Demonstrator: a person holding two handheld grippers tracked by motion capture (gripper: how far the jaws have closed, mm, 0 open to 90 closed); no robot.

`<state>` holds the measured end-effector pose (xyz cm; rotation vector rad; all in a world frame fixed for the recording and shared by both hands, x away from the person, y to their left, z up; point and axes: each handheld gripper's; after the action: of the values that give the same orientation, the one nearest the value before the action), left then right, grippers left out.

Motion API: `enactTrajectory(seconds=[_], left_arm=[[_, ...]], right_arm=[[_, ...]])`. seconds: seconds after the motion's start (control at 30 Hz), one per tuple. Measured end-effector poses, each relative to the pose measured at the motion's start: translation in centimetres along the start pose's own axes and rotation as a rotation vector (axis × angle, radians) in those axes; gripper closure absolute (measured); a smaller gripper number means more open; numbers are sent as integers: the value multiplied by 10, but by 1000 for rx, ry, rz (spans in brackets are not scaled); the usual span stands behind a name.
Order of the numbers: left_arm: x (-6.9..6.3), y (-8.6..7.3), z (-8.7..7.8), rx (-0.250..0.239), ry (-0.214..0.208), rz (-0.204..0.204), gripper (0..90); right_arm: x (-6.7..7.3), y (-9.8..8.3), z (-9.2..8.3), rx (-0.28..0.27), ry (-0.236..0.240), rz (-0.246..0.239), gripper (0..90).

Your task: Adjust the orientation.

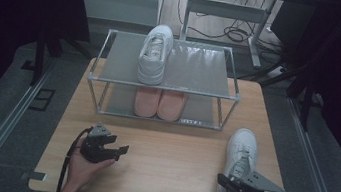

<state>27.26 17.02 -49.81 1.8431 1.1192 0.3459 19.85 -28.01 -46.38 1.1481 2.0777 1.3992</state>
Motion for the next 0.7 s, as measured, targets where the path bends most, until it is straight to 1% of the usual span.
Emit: enactTrajectory(seconds=[0.13,0.17,0.43,0.57,0.63,0.7], left_arm=[[0,0,1,2,-1,0,351],[0,0,1,3,0,0,351],[1,0,0,0,1,-2,351],[1,0,0,2,-1,-2,351],[0,0,1,3,-2,1,351],[0,0,1,3,-1,1,351]], right_arm=[[-1,-10,2,27,-20,3,900],[-2,-11,1,24,-11,10,900],[0,-10,0,40,-36,-16,900],[-1,-13,-6,36,-53,-15,900],[-3,-14,-8,38,-66,-17,900],[-5,-15,-11,44,-98,-27,900]])
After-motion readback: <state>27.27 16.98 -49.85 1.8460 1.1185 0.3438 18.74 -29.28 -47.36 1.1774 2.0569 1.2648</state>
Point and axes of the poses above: each handheld gripper's, and its own axes: z roughly forward along the jaws, y roughly out of its top, x roughly to its left, and after that the axes turned 8 degrees about -x, right-handed
